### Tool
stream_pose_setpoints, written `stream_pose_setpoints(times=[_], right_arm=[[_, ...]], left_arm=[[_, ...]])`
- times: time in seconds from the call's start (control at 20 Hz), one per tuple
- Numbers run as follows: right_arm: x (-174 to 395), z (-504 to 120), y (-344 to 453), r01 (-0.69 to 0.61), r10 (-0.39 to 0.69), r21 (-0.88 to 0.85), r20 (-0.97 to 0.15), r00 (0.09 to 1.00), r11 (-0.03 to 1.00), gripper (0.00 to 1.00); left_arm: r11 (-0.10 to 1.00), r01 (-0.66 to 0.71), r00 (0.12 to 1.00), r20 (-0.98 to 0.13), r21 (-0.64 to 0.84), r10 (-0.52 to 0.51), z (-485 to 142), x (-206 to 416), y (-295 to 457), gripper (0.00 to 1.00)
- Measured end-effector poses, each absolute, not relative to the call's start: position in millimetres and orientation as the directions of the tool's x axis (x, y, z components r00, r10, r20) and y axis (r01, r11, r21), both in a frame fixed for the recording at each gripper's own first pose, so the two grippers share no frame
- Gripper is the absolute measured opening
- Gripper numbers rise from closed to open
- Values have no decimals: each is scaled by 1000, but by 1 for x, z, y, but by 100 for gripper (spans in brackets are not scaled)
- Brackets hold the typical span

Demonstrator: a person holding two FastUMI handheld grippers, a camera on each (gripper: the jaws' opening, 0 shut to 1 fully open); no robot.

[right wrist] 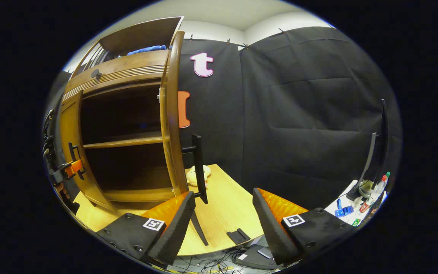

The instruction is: Open the right door of the double-door shoe cabinet with the right hand, and open the left door with the left hand.

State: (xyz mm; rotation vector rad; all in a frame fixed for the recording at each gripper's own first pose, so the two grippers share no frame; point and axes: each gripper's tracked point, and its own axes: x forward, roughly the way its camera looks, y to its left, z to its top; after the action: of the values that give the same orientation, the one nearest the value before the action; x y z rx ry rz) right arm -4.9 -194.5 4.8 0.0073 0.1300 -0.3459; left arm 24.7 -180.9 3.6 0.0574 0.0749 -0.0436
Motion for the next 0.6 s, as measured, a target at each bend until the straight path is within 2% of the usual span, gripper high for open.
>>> stream_pose_setpoints(times=[0.35,0.4,0.55,0.6], right_arm=[[-20,-7,-157,388,-386,-6,-121,914,921,98],[-20,-9,-150,393,-391,-2,-121,913,919,100],[-23,-12,-129,397,-393,14,-120,912,918,98],[-23,-13,-122,397,-392,16,-117,912,918,89]], left_arm=[[993,107,991,-88,42,-103,11,24,-179,14],[992,115,990,-85,50,-111,10,24,-179,14],[988,152,985,-94,37,-148,11,22,-180,13],[986,165,982,-97,33,-161,12,21,-180,14]])
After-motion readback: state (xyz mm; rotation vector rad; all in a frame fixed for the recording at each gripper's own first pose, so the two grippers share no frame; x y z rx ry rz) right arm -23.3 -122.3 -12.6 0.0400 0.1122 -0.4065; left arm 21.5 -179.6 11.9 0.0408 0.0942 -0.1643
